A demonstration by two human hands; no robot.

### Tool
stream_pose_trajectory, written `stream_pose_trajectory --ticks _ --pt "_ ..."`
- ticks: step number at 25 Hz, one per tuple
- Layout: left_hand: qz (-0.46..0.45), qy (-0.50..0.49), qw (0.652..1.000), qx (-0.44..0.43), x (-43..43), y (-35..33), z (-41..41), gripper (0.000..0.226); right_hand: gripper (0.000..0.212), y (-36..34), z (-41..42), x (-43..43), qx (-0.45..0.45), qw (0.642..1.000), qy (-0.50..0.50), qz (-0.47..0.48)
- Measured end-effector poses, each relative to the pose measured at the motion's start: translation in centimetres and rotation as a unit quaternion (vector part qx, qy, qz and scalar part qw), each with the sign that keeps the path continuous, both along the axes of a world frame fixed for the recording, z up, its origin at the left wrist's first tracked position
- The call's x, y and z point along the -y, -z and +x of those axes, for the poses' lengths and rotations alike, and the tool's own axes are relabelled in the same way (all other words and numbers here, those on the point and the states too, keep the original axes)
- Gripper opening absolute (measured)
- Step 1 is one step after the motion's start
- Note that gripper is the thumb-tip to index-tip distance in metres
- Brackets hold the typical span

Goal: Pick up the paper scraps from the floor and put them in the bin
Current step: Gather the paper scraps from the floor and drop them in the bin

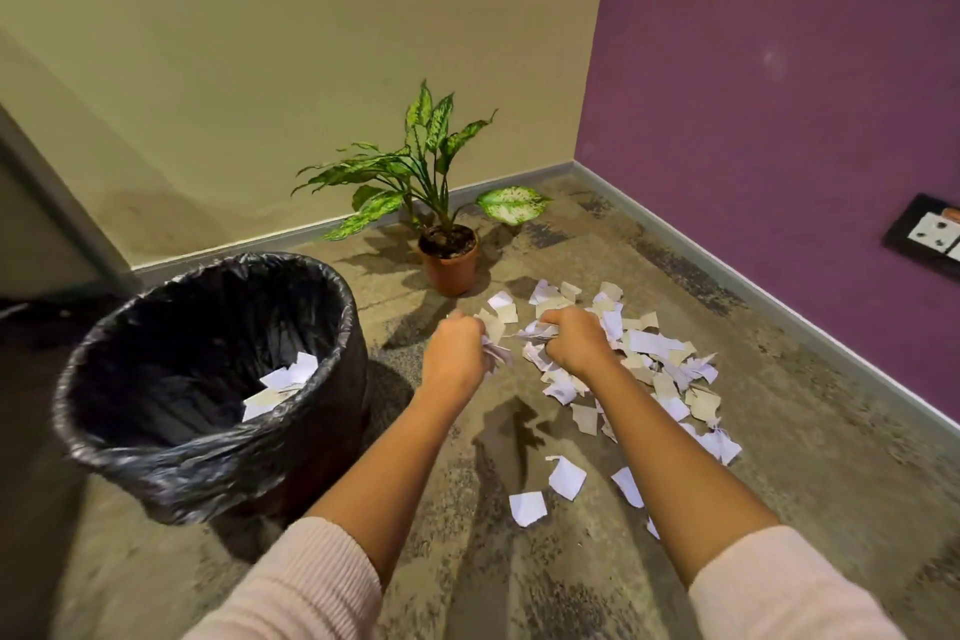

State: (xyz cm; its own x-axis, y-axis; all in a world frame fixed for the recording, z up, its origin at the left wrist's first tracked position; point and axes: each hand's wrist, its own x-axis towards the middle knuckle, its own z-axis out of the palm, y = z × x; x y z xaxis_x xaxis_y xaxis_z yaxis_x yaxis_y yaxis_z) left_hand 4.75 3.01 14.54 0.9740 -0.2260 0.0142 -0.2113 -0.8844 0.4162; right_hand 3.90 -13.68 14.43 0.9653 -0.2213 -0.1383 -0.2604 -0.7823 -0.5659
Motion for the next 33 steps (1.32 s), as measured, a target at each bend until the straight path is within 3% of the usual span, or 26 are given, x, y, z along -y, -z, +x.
stream_pose_trajectory --ticks 7,14,20,22,26,29,33 --pt "0.009 -0.035 0.992 0.117 -7.3 -9.4 2.0 0.025 0.029 -7.9 4.2 -8.7 0.068 0.994 -0.087 -0.002" --pt "0.024 -0.116 0.984 0.131 -17.0 -12.8 3.0 0.017 0.032 -11.7 6.5 -19.2 0.105 0.978 -0.178 0.02" --pt "0.041 -0.188 0.978 0.085 -21.3 -11.0 2.1 0.017 0.041 -11.0 7.1 -23.5 0.07 0.973 -0.218 0.003" --pt "0.049 -0.247 0.966 0.066 -27.8 -10.1 3.9 0.018 0.039 -10.2 9.8 -30.4 0.063 0.965 -0.253 0.023" --pt "0.076 -0.246 0.966 0.02 -29.1 -7.9 2.9 0.024 0.037 -7.8 8.9 -31.3 0.039 0.954 -0.297 -0.034" --pt "0.073 -0.238 0.968 -0.024 -29.4 -6.4 2.6 0.038 0.052 -5.6 8.9 -31.2 -0.006 0.948 -0.313 -0.064" --pt "0.088 -0.227 0.967 -0.075 -30.2 -5.4 3.2 0.038 0.06 -5.0 9.5 -31.7 -0.064 0.938 -0.333 -0.068"
